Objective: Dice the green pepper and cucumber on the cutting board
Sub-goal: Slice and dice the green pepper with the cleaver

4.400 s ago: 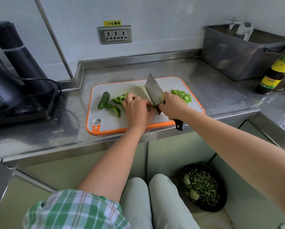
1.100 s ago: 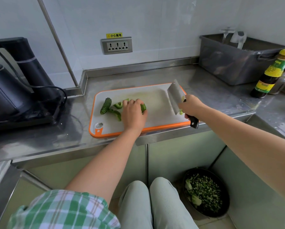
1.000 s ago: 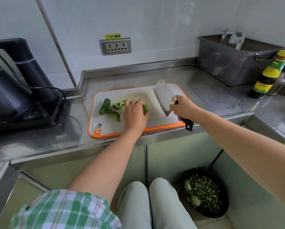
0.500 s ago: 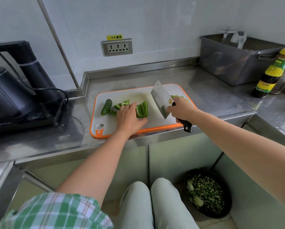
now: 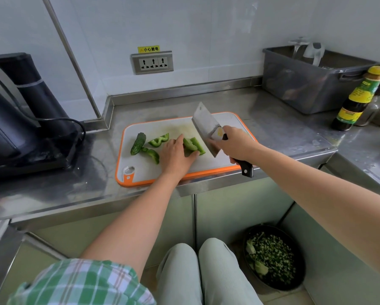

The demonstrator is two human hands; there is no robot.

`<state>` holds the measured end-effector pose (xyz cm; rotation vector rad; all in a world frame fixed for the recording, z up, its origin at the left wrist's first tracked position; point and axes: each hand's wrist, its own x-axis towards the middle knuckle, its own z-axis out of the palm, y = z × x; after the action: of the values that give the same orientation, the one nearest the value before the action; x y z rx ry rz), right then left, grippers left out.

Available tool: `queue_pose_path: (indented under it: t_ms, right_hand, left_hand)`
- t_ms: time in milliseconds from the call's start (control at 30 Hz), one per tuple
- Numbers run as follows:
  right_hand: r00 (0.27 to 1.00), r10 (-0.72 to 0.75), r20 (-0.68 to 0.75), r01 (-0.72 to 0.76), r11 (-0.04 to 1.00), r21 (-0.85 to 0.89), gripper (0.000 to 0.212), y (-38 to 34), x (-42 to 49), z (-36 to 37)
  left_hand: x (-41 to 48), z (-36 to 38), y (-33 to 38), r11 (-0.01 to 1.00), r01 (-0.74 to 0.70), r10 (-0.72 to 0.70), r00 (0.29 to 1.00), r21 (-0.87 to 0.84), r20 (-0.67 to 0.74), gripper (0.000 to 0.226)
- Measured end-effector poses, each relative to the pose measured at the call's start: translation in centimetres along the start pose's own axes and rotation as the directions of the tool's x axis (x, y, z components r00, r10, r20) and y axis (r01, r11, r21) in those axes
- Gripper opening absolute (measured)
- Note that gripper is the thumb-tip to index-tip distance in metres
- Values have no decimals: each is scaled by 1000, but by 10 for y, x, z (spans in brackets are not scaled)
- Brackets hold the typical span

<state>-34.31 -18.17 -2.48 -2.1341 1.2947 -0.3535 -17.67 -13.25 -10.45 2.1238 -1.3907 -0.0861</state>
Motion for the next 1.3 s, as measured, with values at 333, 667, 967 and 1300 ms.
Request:
queue_pose_path:
  t_ms: [333, 667, 967, 1300]
  right_hand:
    - [998, -37, 59, 49, 974, -219, 5, -15, -6, -2]
    - [996, -9, 92, 34, 960, -276, 9, -17, -4, 5]
    - [987, 34, 154, 8, 964, -266, 6, -19, 5, 5]
    - [988, 28, 149, 12, 964, -264, 3, -23, 4, 13]
  left_hand:
    - [0, 3, -4, 995, -8, 5, 1000, -103, -28, 68]
    - [0, 3, -2, 997, -8, 7, 1000, -76, -21, 68]
    - [2, 5, -5, 999, -31, 31, 1000, -28, -4, 64]
    - [1, 4, -4, 997, -47, 48, 999, -66, 6, 61]
